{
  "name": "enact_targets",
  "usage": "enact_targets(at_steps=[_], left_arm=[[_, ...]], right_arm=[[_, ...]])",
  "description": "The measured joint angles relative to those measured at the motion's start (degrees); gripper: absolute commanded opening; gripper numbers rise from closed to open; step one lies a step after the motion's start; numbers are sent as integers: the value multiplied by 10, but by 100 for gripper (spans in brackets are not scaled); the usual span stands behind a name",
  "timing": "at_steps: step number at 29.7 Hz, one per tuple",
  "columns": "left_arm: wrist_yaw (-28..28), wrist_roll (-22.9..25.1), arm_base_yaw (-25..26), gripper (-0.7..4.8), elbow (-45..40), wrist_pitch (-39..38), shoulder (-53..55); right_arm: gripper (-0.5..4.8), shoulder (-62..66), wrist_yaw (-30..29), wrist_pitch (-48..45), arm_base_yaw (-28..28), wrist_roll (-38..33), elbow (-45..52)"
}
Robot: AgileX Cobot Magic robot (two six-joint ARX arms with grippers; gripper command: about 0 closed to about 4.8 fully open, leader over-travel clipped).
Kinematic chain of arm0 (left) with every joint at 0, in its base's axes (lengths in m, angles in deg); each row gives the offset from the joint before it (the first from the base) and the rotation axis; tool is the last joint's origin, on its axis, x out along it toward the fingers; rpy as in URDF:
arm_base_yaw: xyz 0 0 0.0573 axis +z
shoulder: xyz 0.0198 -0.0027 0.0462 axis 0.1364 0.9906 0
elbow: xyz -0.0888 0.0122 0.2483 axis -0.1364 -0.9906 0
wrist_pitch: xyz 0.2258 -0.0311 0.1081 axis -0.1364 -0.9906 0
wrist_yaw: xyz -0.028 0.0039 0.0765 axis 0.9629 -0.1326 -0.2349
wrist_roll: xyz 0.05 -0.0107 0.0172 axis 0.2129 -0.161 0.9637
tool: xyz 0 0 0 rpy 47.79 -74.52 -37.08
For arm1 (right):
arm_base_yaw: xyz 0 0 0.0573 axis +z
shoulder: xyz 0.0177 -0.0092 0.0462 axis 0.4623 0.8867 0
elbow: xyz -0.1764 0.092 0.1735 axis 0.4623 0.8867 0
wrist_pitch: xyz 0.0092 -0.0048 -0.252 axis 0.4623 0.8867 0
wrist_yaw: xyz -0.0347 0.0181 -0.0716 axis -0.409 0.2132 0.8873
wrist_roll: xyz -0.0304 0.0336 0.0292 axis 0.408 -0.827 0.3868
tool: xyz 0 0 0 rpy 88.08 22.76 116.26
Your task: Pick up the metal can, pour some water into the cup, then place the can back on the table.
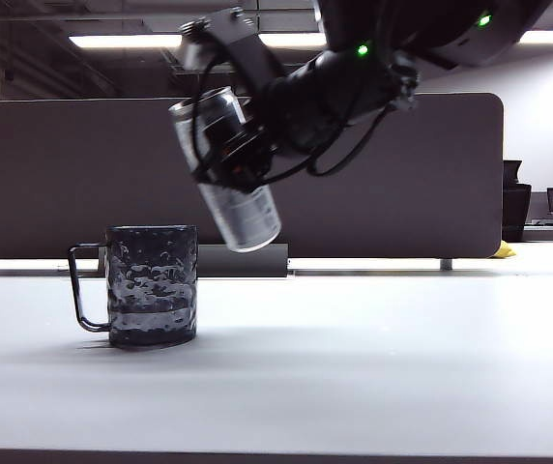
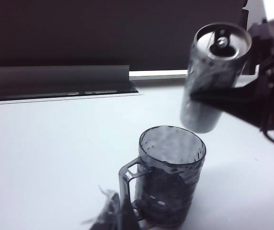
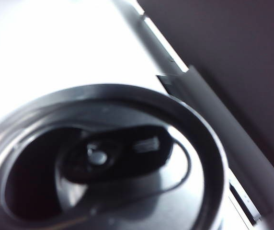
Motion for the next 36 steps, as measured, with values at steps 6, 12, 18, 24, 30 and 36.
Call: enact_targets(at_steps=[6, 12, 18, 24, 30, 36], left_arm=[[0, 0, 0, -5, 0, 0, 0], [0, 0, 0, -5, 0, 0, 0], [0, 0, 0, -5, 0, 0, 0], [0, 0, 0, -5, 0, 0, 0], [0, 0, 0, -5, 0, 0, 0], [0, 0, 0, -5, 0, 0, 0]], right_arm=[[238, 35, 36, 8, 28, 70, -19], [238, 43, 62, 10, 34, 97, -24], [238, 43, 89, 10, 34, 132, -24], [240, 43, 101, 10, 34, 165, -24], [243, 44, 116, 10, 34, 195, -24], [243, 44, 132, 10, 34, 221, -24]])
